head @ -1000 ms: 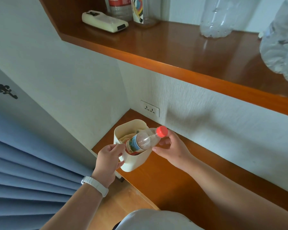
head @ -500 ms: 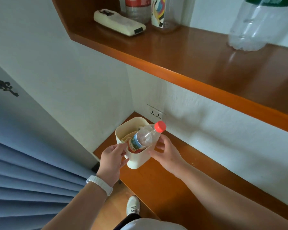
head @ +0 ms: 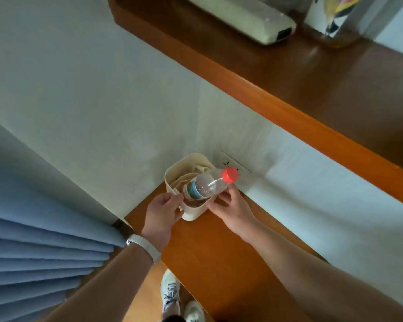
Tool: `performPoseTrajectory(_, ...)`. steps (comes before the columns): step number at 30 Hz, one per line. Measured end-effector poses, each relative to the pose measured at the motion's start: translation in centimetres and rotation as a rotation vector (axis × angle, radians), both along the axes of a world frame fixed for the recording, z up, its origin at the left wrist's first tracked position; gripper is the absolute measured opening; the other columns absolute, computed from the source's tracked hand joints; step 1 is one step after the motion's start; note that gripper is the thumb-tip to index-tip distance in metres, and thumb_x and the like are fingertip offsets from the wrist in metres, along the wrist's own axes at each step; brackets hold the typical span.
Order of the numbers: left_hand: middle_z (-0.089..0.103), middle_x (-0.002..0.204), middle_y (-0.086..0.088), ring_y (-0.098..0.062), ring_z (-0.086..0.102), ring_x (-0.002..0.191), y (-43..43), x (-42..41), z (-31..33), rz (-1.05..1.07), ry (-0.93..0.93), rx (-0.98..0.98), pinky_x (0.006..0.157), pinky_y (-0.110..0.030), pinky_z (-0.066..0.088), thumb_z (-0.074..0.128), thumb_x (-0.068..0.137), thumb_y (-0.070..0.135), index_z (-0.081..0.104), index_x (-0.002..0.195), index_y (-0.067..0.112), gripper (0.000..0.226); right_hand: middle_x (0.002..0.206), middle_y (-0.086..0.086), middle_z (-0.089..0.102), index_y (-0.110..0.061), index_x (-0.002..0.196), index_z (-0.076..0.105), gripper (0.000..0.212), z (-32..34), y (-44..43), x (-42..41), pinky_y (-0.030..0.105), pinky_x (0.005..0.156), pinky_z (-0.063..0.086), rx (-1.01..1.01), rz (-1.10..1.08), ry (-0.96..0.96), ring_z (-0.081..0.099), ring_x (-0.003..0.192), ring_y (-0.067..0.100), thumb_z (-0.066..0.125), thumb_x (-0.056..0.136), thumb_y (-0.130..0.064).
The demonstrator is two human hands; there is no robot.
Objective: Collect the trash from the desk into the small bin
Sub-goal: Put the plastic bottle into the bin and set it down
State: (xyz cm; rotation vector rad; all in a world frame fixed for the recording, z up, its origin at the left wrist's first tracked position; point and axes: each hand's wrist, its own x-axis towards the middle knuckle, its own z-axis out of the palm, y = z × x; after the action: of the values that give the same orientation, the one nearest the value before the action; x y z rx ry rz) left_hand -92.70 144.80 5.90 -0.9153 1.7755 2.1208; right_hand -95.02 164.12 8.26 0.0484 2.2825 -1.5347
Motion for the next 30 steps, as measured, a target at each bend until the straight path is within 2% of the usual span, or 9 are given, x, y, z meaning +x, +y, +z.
performPoseTrajectory(3, 0.077, 0.118, -0.009, -0.022, 0.073, 0.114, -0.2, -1.6, -1.1, -0.028, 0.019, 0.029, 0.098, -0.037, 0.061, 0.070, 0.098, 0.026, 0.070, 0.123, 0.010, 0.030, 0.130, -0.027, 0.050, -0.051, 0.129, 0.036, 0.076, -0.9, -0.3, -1.6, 0.028, 0.100, 0.041, 0.005, -0.017, -0.009, 0.046, 0.124, -0.003, 0.079, 0.067, -0.054)
performPoseTrajectory(10, 0.076, 0.124, 0.000, -0.016, 0.071, 0.117, -1.2, -3.4, -3.1, -0.090, 0.069, -0.005, 0.105, -0.039, 0.056, 0.073, 0.095, 0.036, 0.064, 0.135, 0.017, 0.045, 0.132, -0.027, 0.046, -0.034, 0.141, 0.032, 0.081, -1.1, -1.0, -4.5, 0.030, 0.105, 0.034, 0.011, -0.012, -0.017, 0.044, 0.122, -0.009, 0.081, 0.077, -0.034)
performPoseTrajectory(12, 0.075, 0.123, 0.002, -0.014, 0.070, 0.116, -1.3, -4.0, -3.3, -0.114, 0.078, -0.069, 0.101, -0.035, 0.057, 0.072, 0.094, 0.039, 0.065, 0.136, 0.020, 0.046, 0.138, -0.021, 0.045, -0.033, 0.144, 0.030, 0.081, -1.0, -1.2, -4.8, 0.035, 0.109, 0.033, 0.021, -0.014, -0.006, 0.043, 0.128, 0.001, 0.079, 0.079, -0.036)
performPoseTrajectory(15, 0.074, 0.123, 0.008, -0.005, 0.068, 0.109, -1.3, -4.3, -3.0, -0.126, 0.088, -0.207, 0.076, -0.013, 0.051, 0.075, 0.090, 0.042, 0.063, 0.138, 0.023, 0.053, 0.140, -0.017, 0.047, -0.033, 0.142, 0.033, 0.074, -0.9, -1.8, -4.8, 0.042, 0.110, 0.037, 0.064, -0.051, 0.033, 0.046, 0.128, 0.007, 0.074, 0.081, -0.043)
performPoseTrajectory(16, 0.072, 0.128, 0.009, -0.005, 0.067, 0.113, -1.3, -4.2, -3.0, -0.112, 0.125, -0.193, 0.076, -0.012, 0.052, 0.079, 0.088, 0.039, 0.060, 0.141, 0.025, 0.058, 0.137, -0.020, 0.048, -0.035, 0.139, 0.035, 0.072, -1.0, -2.0, -4.7, 0.043, 0.109, 0.039, 0.077, -0.067, 0.040, 0.048, 0.126, 0.006, 0.072, 0.080, -0.047)
performPoseTrajectory(19, 0.060, 0.145, 0.011, -0.009, 0.058, 0.130, -1.1, -3.5, -2.8, -0.134, 0.247, -0.205, 0.097, -0.024, 0.052, 0.088, 0.081, 0.028, 0.046, 0.150, 0.033, 0.081, 0.121, -0.042, 0.045, -0.055, 0.127, 0.031, 0.074, -1.1, -2.5, -4.0, 0.035, 0.103, 0.041, 0.079, -0.093, 0.035, 0.048, 0.119, -0.001, 0.069, 0.064, -0.068)
performPoseTrajectory(21, 0.052, 0.152, 0.012, -0.010, 0.051, 0.137, -0.9, -3.6, -2.7, -0.190, 0.328, -0.303, 0.099, -0.018, 0.043, 0.090, 0.079, 0.028, 0.040, 0.155, 0.035, 0.091, 0.118, -0.047, 0.041, -0.058, 0.128, 0.028, 0.085, -1.4, -2.6, -3.7, 0.032, 0.100, 0.040, 0.058, -0.109, 0.027, 0.046, 0.120, -0.002, 0.070, 0.056, -0.074)
performPoseTrajectory(25, 0.040, 0.149, 0.015, -0.017, 0.045, 0.142, -1.0, -4.3, -2.8, -0.233, 0.402, -0.454, 0.094, -0.009, 0.035, 0.089, 0.078, 0.030, 0.032, 0.160, 0.032, 0.100, 0.120, -0.041, 0.040, -0.043, 0.139, 0.027, 0.093, -1.8, -2.6, -4.0, 0.034, 0.102, 0.040, 0.052, -0.130, 0.008, 0.045, 0.121, 0.000, 0.080, 0.064, -0.057)
performPoseTrajectory(30, 0.036, 0.143, 0.018, -0.020, 0.048, 0.140, -0.5, -5.6, -3.1, -0.235, 0.438, -0.485, 0.090, -0.009, 0.039, 0.087, 0.078, 0.038, 0.030, 0.159, 0.034, 0.099, 0.118, -0.041, 0.041, -0.049, 0.129, 0.025, 0.083, -1.9, -2.5, -4.9, 0.028, 0.099, 0.040, 0.043, -0.157, 0.007, 0.045, 0.108, -0.014, 0.081, 0.067, -0.053)
